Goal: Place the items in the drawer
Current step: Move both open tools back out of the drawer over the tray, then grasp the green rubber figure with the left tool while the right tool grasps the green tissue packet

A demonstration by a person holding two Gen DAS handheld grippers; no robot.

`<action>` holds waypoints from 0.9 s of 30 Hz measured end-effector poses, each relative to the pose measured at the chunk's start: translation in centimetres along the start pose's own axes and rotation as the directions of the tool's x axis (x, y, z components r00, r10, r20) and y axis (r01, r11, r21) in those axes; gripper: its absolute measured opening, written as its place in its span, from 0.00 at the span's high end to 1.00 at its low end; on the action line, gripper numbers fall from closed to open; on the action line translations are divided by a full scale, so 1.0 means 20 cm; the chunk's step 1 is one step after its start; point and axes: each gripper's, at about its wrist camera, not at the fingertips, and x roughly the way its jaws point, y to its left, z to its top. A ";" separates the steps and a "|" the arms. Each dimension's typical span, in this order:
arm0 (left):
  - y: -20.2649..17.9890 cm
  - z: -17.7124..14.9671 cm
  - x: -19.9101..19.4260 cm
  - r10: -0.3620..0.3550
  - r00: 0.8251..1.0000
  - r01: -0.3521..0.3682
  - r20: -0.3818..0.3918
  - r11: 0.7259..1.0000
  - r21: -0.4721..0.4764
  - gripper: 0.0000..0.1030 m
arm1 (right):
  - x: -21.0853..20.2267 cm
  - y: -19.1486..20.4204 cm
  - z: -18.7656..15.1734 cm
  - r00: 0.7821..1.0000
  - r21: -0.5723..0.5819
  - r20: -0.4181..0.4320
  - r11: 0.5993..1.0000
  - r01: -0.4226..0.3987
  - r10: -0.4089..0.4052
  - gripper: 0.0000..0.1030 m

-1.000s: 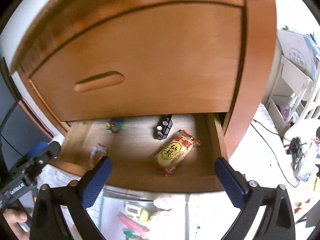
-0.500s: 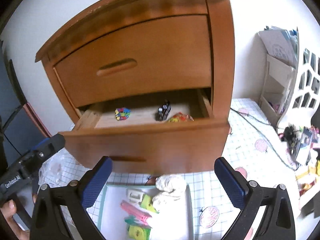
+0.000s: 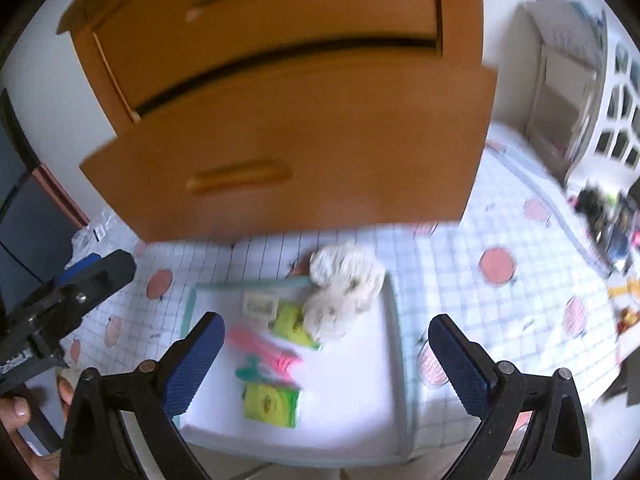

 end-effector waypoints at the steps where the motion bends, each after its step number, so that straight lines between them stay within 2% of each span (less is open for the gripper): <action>1: 0.02 -0.01 0.02 -0.001 1.000 0.001 -0.011 1.000 -0.005 0.02 | 0.04 0.00 -0.02 1.000 0.014 -0.027 1.000 -0.005 0.006 0.00; 5: 0.10 -0.09 0.12 0.024 0.998 -0.025 -0.049 1.000 -0.016 0.00 | 0.17 0.02 -0.12 0.993 0.028 -0.118 0.999 -0.018 0.021 0.00; 11: 0.23 -0.20 0.26 0.036 0.983 -0.050 -0.179 0.996 -0.074 0.00 | 0.35 0.07 -0.24 0.971 0.015 -0.240 1.000 -0.014 0.017 0.00; 16: 0.28 -0.29 0.37 0.066 0.956 -0.097 -0.286 0.991 -0.093 0.00 | 0.46 0.11 -0.30 0.948 -0.011 -0.317 1.000 0.004 -0.007 0.00; 27: 0.35 -0.37 0.43 0.073 0.930 -0.129 -0.359 0.982 -0.137 0.01 | 0.67 0.19 -0.41 0.885 -0.041 -0.463 0.999 0.033 -0.048 0.00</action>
